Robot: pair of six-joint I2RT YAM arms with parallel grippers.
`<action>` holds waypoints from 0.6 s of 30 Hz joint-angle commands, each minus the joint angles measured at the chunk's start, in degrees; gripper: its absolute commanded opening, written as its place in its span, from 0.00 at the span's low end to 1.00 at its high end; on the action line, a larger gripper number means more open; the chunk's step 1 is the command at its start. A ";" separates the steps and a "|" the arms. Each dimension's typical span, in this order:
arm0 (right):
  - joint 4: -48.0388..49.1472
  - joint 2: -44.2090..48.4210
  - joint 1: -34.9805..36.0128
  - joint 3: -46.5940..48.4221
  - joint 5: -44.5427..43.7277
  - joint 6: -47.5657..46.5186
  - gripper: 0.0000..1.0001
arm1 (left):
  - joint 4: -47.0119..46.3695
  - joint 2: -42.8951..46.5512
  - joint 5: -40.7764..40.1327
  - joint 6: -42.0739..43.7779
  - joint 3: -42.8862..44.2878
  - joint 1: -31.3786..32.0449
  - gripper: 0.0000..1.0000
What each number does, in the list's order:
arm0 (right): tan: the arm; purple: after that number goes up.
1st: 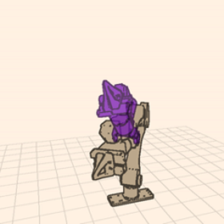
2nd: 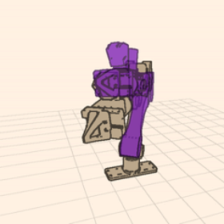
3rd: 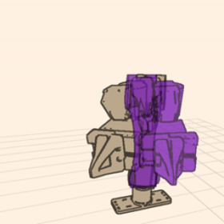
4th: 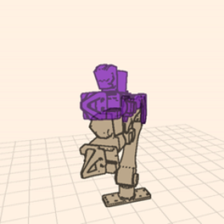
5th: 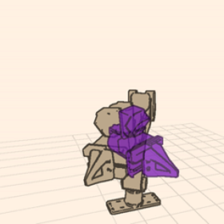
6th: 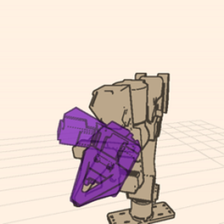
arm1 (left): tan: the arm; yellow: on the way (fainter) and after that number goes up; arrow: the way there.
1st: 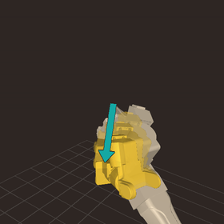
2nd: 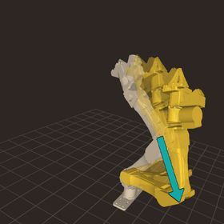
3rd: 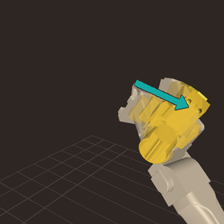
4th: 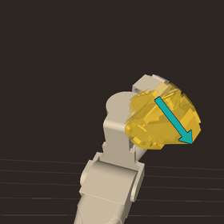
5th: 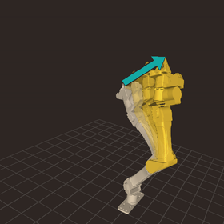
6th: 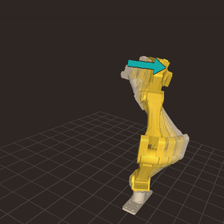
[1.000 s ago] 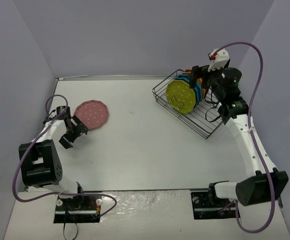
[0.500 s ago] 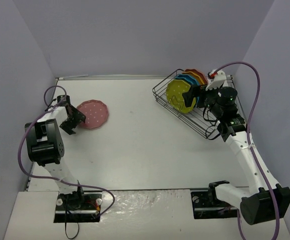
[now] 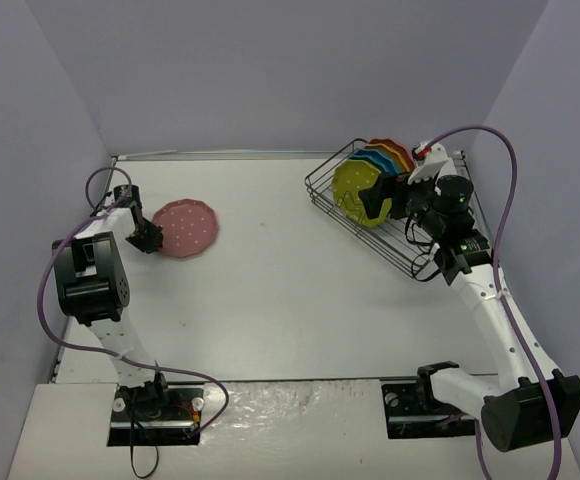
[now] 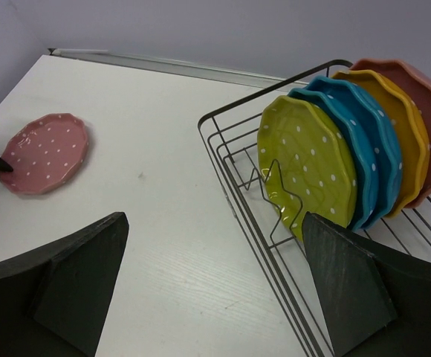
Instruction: Load the plates into the dish rack
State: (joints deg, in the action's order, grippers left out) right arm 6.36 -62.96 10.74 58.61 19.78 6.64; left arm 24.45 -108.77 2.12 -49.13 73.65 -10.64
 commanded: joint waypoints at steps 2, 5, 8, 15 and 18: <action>3.48 -3.18 3.45 1.51 1.92 2.65 1.00 | 1.04 -1.80 -0.47 1.03 -2.09 -0.08 0.00; 3.44 -8.38 6.99 1.33 2.52 7.50 1.00 | -0.01 -0.22 1.52 1.77 -4.05 0.16 0.00; 6.17 -12.42 11.79 0.43 4.15 14.78 1.00 | -2.37 3.85 6.11 1.16 -7.69 0.38 0.00; 22.59 -21.48 19.57 -3.40 3.26 30.42 1.00 | -7.91 15.11 14.92 -2.62 -17.36 3.06 0.00; 25.85 -26.19 21.38 -3.96 1.73 35.46 1.00 | -10.16 19.44 16.95 -5.19 -21.09 4.70 0.00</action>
State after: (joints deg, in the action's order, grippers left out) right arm 19.37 -85.60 30.70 54.82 22.87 31.45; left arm 15.30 -96.28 12.44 -51.40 55.39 -8.77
